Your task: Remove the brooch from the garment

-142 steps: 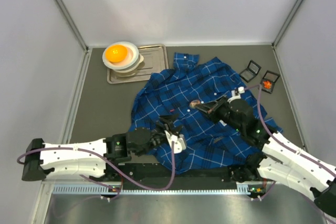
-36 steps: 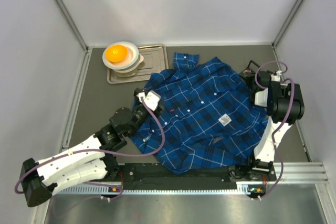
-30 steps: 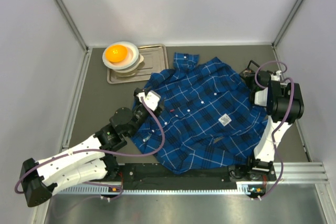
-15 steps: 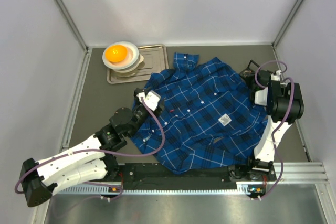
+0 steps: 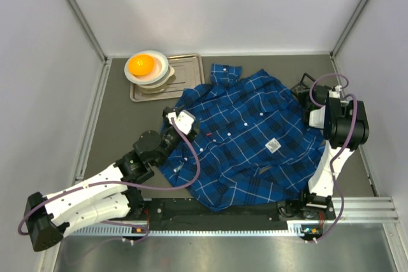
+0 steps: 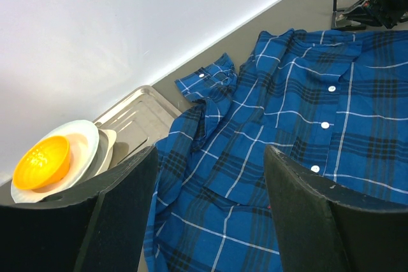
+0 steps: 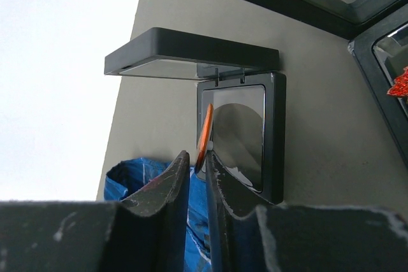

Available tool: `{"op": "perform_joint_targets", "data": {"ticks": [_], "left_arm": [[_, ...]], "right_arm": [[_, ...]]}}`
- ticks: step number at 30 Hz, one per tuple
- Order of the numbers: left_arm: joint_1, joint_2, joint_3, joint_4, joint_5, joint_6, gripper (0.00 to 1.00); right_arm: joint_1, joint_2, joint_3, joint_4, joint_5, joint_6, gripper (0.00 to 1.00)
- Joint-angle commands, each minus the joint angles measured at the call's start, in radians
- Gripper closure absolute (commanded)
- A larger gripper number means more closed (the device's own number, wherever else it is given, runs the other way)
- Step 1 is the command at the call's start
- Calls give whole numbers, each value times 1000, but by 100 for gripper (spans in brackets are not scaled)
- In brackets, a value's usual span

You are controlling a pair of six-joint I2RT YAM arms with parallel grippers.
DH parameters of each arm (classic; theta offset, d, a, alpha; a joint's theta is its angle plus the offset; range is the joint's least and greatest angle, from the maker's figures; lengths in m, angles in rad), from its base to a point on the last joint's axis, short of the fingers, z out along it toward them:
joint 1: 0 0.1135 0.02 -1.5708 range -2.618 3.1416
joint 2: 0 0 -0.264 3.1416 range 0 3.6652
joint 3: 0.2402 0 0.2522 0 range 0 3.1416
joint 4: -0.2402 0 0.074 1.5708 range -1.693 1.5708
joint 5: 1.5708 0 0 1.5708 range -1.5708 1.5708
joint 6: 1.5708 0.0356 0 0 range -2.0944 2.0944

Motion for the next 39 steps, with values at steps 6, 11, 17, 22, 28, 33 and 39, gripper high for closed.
{"op": "perform_joint_targets", "data": {"ticks": [6, 11, 17, 22, 28, 33, 39], "left_arm": [[2, -2, -6, 71, -3, 3, 28], [2, -5, -7, 74, -2, 3, 28], [2, -5, -7, 76, 0, 3, 28], [2, -7, -9, 76, 3, 1, 28], [2, -10, -9, 76, 6, 1, 28], [0, -14, -10, 78, 7, 1, 28], [0, -10, -6, 71, 13, 1, 27]], "right_arm": [[-9, -14, 17, 29, 32, -5, 80], [-7, -26, 3, 35, 35, -7, 77], [-1, -41, -4, 28, 38, -18, 76], [4, -54, -12, 15, 44, -25, 73], [8, -75, -24, -6, 56, -36, 67], [11, -93, -35, -6, 50, -48, 65], [31, -176, -58, -75, 75, -71, 63]]}}
